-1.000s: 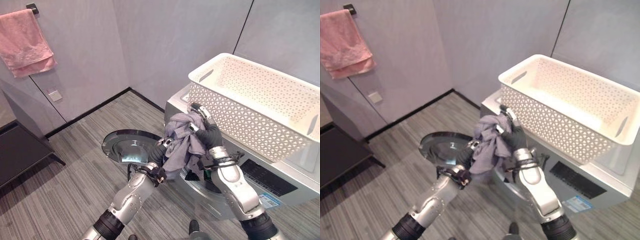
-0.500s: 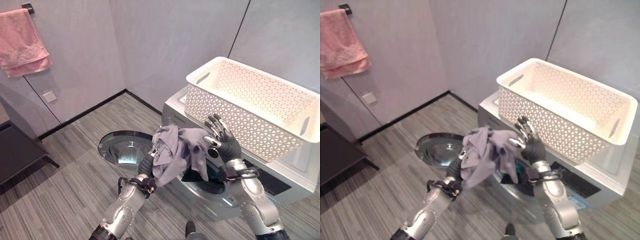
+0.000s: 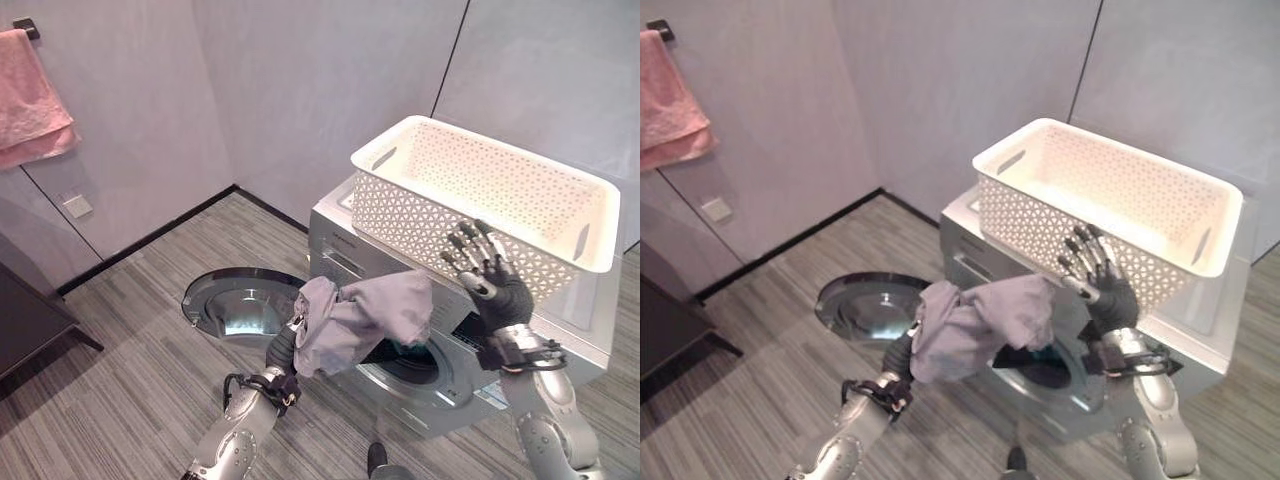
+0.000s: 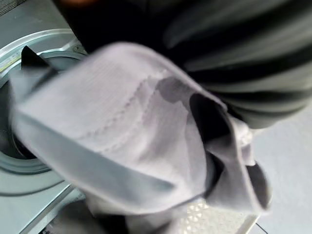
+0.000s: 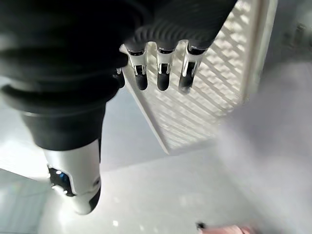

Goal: Grab the laundry basket,head to the washer,open it,put in the laundry and shut it.

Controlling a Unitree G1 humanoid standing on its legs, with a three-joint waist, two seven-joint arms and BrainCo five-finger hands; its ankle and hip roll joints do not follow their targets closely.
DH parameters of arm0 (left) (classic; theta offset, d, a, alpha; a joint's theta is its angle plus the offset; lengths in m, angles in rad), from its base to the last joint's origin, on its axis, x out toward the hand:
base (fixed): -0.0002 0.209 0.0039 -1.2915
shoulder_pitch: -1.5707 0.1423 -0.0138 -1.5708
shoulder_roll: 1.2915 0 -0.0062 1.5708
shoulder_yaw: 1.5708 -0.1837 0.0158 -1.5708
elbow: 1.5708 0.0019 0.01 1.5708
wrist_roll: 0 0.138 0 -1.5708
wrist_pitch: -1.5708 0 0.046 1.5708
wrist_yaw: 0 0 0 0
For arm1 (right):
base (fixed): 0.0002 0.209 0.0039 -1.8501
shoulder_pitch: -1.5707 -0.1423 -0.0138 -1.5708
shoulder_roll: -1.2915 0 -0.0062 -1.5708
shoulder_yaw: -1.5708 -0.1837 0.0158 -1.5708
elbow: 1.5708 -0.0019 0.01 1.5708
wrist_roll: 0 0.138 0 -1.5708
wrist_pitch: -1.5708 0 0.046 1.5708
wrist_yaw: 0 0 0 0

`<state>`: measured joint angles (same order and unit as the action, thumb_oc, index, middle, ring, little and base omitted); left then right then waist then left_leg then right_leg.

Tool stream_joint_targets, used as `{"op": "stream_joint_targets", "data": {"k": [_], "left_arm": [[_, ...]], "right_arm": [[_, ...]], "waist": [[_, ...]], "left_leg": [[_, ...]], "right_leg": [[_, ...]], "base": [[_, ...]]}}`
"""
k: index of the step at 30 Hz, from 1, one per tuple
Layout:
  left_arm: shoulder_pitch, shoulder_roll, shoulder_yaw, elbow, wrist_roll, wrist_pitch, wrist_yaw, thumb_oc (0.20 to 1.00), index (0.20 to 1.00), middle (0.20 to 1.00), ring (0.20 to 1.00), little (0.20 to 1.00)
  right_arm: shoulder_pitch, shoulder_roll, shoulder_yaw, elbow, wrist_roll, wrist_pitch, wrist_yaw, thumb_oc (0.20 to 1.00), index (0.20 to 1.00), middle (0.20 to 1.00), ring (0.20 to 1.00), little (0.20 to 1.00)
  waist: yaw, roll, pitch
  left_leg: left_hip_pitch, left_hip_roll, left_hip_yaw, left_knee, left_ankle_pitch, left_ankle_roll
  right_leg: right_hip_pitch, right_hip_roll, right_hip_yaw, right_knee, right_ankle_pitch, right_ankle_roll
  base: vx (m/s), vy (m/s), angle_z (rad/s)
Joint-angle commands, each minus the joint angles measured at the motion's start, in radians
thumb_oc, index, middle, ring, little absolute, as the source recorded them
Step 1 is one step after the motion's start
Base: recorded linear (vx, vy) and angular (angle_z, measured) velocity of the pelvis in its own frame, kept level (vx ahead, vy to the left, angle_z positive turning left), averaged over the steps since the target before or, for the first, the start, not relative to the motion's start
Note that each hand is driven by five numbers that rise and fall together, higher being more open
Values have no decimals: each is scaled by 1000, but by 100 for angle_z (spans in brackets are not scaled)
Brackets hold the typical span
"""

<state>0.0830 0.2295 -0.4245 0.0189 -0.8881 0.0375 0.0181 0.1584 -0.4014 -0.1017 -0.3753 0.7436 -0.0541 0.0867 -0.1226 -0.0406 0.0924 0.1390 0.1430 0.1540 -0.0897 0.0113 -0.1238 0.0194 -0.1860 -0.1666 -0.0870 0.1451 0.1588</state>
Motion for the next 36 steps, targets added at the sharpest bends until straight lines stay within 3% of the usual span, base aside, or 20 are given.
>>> {"op": "stream_joint_targets", "data": {"k": [1,8,15,21,27,29,30,35,36], "left_arm": [[-39,-10,11,-27,14,-39,-45,200,200,200,200,200],[-60,-12,1,-19,33,-48,-44,200,200,200,200,200],[-165,-50,-84,63,51,-38,-32,200,200,200,200,200],[-204,-72,-166,100,31,-34,-14,200,200,200,200,200],[-287,-75,-174,104,-1,-97,90,200,200,200,200,200],[-302,-77,-171,105,-1,-110,104,200,200,200,200,200],[-350,-78,-150,113,5,-148,145,200,200,200,200,200],[-450,-80,-73,186,58,-255,293,200,200,200,200,200],[-445,-74,-61,186,63,-269,301,200,200,200,200,200]], "right_arm": [[-22,-29,-57,-94,41,-99,-1,1000,1000,1000,1000,1000],[-15,-27,-70,-86,31,-102,-14,1000,1000,1000,1000,1000],[-37,-7,-115,-72,21,-132,-76,1000,1000,1000,1000,1000],[-65,18,-126,-39,24,-160,-154,1000,1000,1000,1000,1000],[-121,149,-110,49,46,-274,-373,1000,1000,1000,1000,1000],[-118,169,-112,57,42,-280,-399,1000,1000,1000,1000,1000],[-110,199,-126,110,-48,-303,-497,1000,1000,1000,1000,1000],[-52,234,-172,303,-294,-250,-774,1000,1000,1000,1000,1000],[-35,225,-188,335,-317,-241,-786,1000,1000,1000,1000,1000]], "waist": [[2,0,-26],[-7,-1,-29],[-32,4,-24],[-64,19,60],[-96,28,194],[-101,26,210],[-115,22,248],[-169,-8,321],[-175,-14,326]], "left_leg": [[-57,69,33,65,-49,-6],[-55,73,41,66,-50,-7],[-66,68,39,68,-51,-7],[-113,63,65,92,-52,-1],[-239,72,112,145,-34,1],[-258,74,115,154,-33,0],[-313,82,119,188,-36,-2],[-447,101,138,249,-31,-7],[-460,105,143,252,-29,-9]], "right_leg": [[-35,-51,11,161,-172,46],[-38,-45,15,163,-174,44],[-49,-46,21,161,-172,45],[-147,-48,71,197,-163,47],[-329,-46,125,246,-129,54],[-349,-45,128,250,-125,53],[-403,-41,131,268,-122,53],[-534,-29,144,291,-95,56],[-549,-29,141,291,-90,58]], "base": [[-1,-11,-12],[4,-10,-10],[-4,-1,0],[-135,21,-18],[-203,23,-36],[-144,-9,-15],[-174,-18,-10],[-159,-5,-21],[-123,7,-34]]}}
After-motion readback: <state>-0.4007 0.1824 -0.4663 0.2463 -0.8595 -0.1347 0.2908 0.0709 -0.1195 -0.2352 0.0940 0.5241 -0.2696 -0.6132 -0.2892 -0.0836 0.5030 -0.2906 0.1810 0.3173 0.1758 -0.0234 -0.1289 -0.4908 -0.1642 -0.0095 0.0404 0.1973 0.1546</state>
